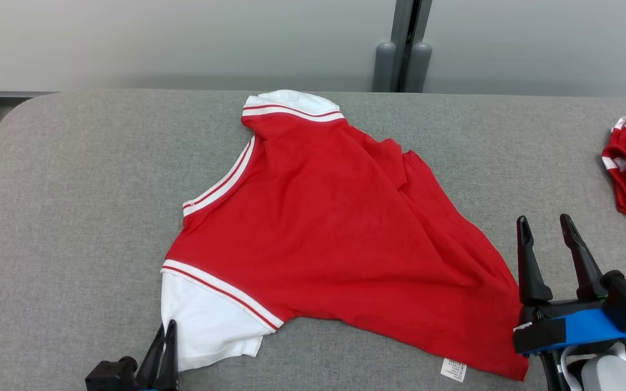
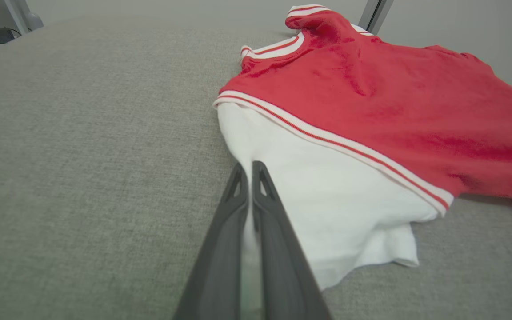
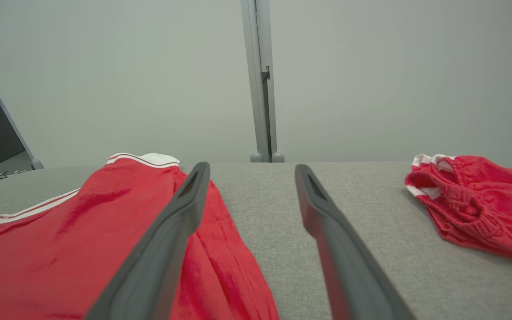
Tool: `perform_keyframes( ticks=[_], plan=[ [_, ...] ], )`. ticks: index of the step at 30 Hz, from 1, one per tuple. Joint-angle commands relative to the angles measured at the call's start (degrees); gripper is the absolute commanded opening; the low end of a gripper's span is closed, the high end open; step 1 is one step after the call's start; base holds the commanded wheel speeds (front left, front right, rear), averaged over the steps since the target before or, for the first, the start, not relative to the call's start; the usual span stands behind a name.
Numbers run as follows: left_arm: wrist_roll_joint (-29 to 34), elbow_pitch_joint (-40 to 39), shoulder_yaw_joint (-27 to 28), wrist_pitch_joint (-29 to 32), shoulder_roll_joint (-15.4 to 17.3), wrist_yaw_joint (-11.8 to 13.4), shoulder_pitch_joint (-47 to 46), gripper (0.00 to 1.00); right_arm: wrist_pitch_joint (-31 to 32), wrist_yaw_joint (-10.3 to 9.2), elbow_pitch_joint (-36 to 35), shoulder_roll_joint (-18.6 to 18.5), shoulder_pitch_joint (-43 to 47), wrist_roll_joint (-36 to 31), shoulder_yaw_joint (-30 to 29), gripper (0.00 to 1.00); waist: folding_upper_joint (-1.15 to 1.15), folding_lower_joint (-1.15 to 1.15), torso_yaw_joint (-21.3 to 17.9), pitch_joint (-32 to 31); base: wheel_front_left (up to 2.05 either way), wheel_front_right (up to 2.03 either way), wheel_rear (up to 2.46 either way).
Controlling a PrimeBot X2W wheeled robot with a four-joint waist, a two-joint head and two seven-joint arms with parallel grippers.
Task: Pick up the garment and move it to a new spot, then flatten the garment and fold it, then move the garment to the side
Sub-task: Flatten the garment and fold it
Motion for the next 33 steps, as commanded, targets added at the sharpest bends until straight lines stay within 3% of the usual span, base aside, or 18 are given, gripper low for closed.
perform_keyframes(
  ticks=[1,15,33],
  plan=[
    [0.21,-0.62,0.05,-0.25,0.02,0.16,-0.25,1.0,-0.17,0.01,0.06,-0.33,-0.07,-0.05,-0.05,1.0,0.0,0.0,-0.02,-0.07,0.0,0.0,0.0],
    [4.57,-12.72,4.74,-0.93,-0.57,1.29,-5.94,1.0,-0.17,0.01,0.22,-0.85,0.19,-0.24,0.06,1.0,0.0,0.0,-3.03,-1.5,0.0,0.0,0.0],
    [7.48,-8.61,9.71,-0.94,-0.83,0.12,-9.44,1.0,-0.17,0.01,0.44,-0.61,1.32,-0.48,-1.94,1.0,0.0,0.0,-7.08,-1.25,0.0,0.0,0.0]
  ],
)
